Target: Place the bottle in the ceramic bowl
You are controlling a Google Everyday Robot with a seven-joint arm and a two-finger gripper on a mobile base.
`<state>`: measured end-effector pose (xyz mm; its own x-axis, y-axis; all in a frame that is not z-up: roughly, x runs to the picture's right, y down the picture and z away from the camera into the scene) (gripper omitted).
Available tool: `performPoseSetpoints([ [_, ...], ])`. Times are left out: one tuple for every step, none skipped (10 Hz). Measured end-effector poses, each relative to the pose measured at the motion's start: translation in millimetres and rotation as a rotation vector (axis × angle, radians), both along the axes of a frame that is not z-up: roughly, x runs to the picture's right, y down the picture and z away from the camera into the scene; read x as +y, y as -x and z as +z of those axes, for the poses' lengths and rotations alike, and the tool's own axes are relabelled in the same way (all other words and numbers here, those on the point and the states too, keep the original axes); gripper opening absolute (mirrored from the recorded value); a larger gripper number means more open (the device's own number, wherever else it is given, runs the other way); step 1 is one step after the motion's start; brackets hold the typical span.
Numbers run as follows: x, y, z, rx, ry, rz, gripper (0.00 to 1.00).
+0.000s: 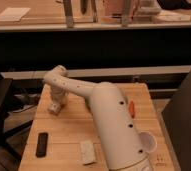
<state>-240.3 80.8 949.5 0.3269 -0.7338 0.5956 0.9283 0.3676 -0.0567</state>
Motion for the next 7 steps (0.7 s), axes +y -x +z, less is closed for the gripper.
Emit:
performPoseSetpoints([
  [-3.5, -5.3, -4.0, 0.006, -0.001, 0.003, 0.45],
  [-11.4, -11.9, -11.3, 0.009, -0.004, 0.009, 0.36],
  [-19.2, -18.4, -18.7, 0.012, -0.007, 0.016, 0.27],
  [-28.0, -23.9, -26.8, 0.014, -0.012, 0.023, 0.13],
  [-29.3, -24.4, -28.4, 0.014, -0.014, 0.027, 0.07],
  [-29.3, -24.6, -28.7, 0.013, -0.016, 0.031, 0.04],
  [-31.6, -30.5, -29.2, 0.02, -0.022, 0.041, 0.04],
])
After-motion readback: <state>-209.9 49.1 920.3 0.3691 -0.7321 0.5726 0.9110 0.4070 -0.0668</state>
